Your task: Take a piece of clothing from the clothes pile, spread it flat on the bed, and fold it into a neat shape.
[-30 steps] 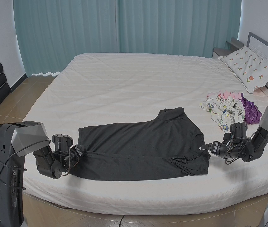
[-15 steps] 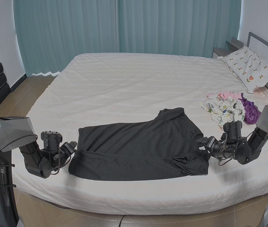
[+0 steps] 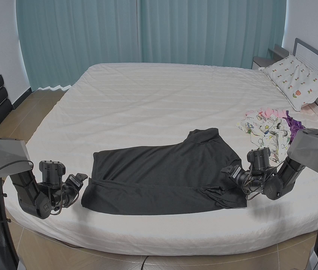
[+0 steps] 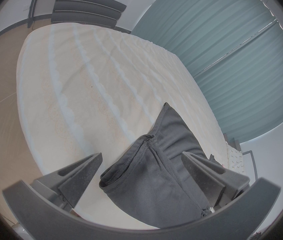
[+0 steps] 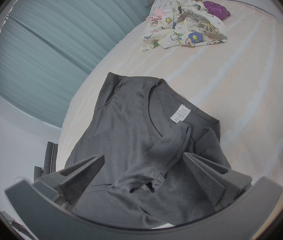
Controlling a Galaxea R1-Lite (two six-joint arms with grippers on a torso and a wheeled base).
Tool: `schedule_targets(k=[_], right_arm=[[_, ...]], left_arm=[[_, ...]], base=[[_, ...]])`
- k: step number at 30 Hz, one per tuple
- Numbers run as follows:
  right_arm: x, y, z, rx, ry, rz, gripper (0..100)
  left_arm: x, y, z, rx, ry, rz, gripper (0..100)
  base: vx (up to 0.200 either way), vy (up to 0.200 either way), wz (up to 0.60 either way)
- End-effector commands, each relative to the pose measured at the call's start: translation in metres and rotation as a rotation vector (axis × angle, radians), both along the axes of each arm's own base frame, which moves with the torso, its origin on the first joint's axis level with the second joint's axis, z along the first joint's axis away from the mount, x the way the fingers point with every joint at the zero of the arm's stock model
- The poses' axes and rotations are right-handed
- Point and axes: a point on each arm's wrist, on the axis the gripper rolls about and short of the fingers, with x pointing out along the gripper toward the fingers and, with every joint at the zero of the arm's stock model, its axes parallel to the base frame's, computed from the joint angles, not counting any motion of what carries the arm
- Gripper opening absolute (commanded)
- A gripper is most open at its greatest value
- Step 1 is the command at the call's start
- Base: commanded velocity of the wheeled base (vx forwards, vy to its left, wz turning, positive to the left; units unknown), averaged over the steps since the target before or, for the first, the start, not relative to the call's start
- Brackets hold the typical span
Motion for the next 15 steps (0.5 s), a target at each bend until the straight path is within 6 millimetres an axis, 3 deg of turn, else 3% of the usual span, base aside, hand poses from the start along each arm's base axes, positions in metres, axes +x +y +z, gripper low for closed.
schedule_targets(k=[1, 15], right_arm=[[0.0078, 0.0087, -0.0222, -0.018, 0.024, 0.003, 100], [0.0075, 0.0071, -0.0286, -0.032, 0.046, -0.01, 100]], left_arm=[[-0.0035, -0.0002, -0.0007, -0.001, 0.01, -0.001, 100], [-0.0052, 0.0003, -0.0072, 0.001, 0.025, -0.001, 100]], base=[[0.0, 0.0, 0.0], [0.0, 0.0, 0.0]])
